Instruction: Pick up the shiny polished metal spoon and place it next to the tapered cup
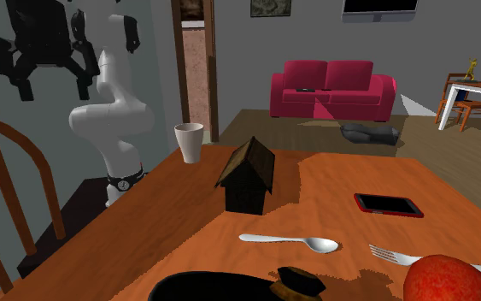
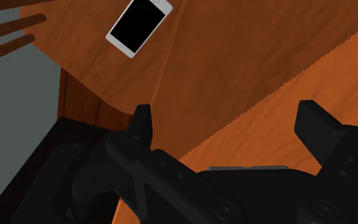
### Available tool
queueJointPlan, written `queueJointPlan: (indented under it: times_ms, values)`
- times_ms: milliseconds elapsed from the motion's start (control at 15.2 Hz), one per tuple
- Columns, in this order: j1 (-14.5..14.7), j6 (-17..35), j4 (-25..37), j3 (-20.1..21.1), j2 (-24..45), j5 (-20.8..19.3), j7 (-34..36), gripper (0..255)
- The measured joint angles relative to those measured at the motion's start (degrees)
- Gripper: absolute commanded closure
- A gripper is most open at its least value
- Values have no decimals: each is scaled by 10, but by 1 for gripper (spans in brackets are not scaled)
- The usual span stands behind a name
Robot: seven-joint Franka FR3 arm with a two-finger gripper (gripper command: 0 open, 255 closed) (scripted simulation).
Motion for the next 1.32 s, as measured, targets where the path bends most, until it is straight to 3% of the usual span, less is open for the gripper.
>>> queueJointPlan:
  times_ms: [264, 1320]
  values:
    - [13, 17, 12, 14, 38, 2, -5, 0]
    - [88, 89, 175, 121, 347, -30, -40, 0]
